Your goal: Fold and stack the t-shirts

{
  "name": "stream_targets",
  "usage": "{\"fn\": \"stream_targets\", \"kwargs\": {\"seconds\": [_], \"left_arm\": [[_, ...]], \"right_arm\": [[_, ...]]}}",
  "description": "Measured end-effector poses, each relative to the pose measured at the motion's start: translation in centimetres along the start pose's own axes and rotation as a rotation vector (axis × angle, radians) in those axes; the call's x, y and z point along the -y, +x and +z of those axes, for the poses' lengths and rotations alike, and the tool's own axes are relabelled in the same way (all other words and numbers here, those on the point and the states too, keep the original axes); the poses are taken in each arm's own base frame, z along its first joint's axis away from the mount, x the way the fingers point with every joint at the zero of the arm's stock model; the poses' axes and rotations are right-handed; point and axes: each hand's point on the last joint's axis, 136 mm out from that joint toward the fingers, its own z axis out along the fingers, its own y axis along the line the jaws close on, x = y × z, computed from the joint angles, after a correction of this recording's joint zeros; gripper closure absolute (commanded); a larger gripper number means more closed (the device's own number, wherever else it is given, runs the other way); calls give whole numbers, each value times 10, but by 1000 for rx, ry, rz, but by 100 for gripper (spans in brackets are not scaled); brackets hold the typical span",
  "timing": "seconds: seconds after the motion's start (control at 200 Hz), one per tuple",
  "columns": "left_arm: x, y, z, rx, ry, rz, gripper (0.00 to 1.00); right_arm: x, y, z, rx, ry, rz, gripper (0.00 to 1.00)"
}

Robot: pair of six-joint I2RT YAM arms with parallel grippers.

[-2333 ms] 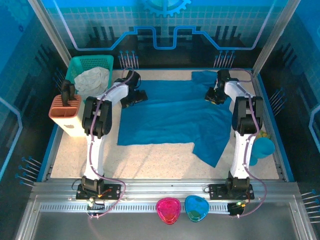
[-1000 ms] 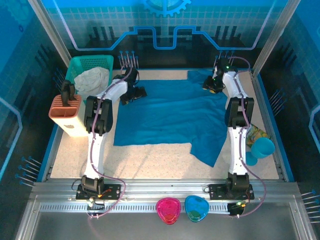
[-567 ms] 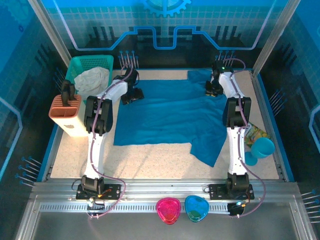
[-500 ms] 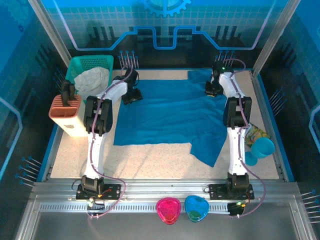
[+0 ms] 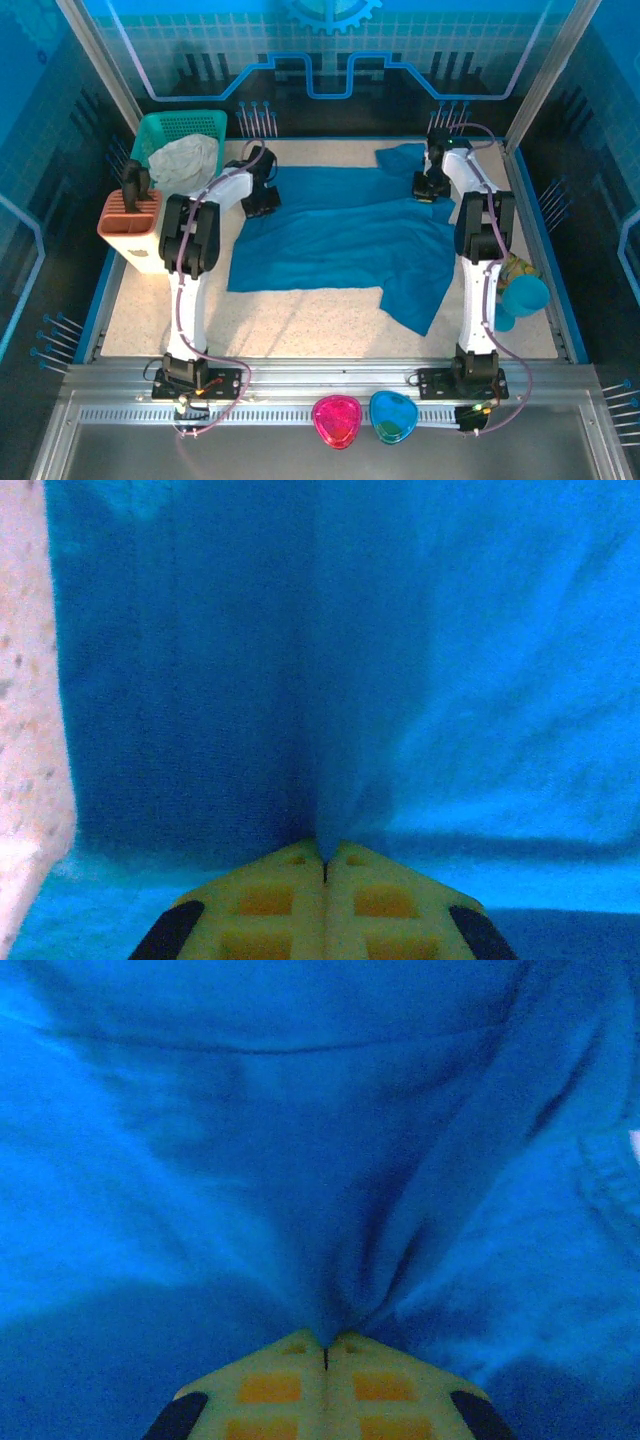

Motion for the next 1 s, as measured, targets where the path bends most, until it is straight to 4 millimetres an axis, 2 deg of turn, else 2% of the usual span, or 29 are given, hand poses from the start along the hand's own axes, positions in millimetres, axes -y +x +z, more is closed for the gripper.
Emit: {"fn": "stream_targets", "kwargs": {"seconds": [0.16, 0.25, 0.375, 0.56, 0.656, 0.716, 0.771, 0.836, 0.961, 1.001], "left_arm": [[-6, 11, -15, 4, 5, -5, 100], [-7, 17, -24, 15, 20, -15, 100], [-12, 30, -28, 16, 27, -18, 100], [-22, 52, -27, -2, 19, -32, 100], [-22, 56, -28, -3, 19, -32, 83], [-21, 55, -28, 0, 21, -28, 68], [-20, 54, -28, 5, 25, -38, 50], [-20, 53, -31, 10, 28, -37, 34], [-19, 47, -48, 46, 31, -26, 8], [-18, 42, -57, 64, 29, -27, 5]], "right_arm": [[2, 20, -31, 33, -8, -1, 100], [4, 35, -39, 41, -12, 0, 100], [7, 58, -35, 17, -16, 8, 100], [13, 91, -15, -42, -15, 27, 100], [14, 96, -11, -53, -15, 32, 100], [14, 96, -11, -50, -15, 35, 90], [14, 96, -11, -51, -16, 39, 80], [14, 96, -11, -50, -15, 35, 73], [13, 94, -20, -38, -16, 33, 68], [13, 93, -27, -30, -16, 33, 68]]}}
